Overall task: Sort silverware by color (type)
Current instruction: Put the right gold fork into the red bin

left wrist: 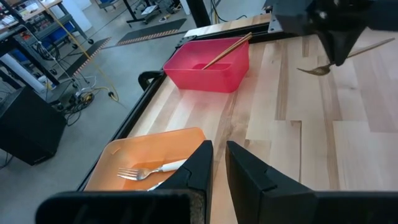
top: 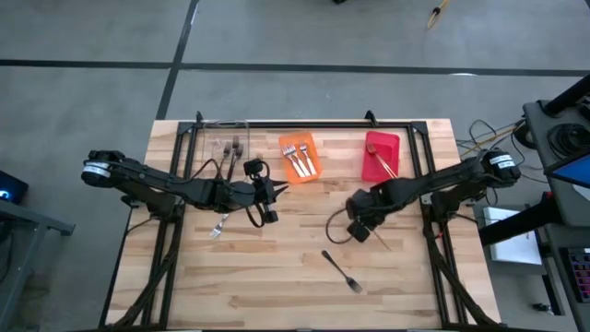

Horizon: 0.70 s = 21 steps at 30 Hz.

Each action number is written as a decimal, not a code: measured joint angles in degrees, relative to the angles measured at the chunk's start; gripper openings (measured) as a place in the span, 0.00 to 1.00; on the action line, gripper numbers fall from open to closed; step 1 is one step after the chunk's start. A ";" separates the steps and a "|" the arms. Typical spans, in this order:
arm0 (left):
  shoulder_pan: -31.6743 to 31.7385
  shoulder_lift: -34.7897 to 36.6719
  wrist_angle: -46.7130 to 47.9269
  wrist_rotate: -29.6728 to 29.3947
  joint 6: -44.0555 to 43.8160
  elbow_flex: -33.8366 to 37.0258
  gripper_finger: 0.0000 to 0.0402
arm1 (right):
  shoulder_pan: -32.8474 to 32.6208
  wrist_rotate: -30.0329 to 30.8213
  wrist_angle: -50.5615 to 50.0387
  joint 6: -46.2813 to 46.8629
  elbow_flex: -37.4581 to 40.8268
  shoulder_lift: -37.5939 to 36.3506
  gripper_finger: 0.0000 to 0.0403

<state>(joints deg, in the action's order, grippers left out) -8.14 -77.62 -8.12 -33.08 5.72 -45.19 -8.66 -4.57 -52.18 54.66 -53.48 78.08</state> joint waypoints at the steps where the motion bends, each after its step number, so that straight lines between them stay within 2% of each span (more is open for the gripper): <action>1: 0.00 0.00 0.00 0.00 0.00 0.00 0.07 | 1.02 0.00 0.00 -1.09 -1.02 0.00 0.03; 8: 0.00 0.00 0.00 0.02 0.00 0.00 0.07 | 7.65 0.30 -5.16 -9.65 -9.67 1.54 0.03; 21: 0.00 0.00 -0.04 0.02 0.00 0.02 0.07 | 18.63 1.12 -25.28 -26.88 -25.17 10.82 0.03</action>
<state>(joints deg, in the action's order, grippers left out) -8.14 -77.62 -8.16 -33.06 5.72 -45.17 9.97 -3.46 -77.46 27.78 -78.64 88.90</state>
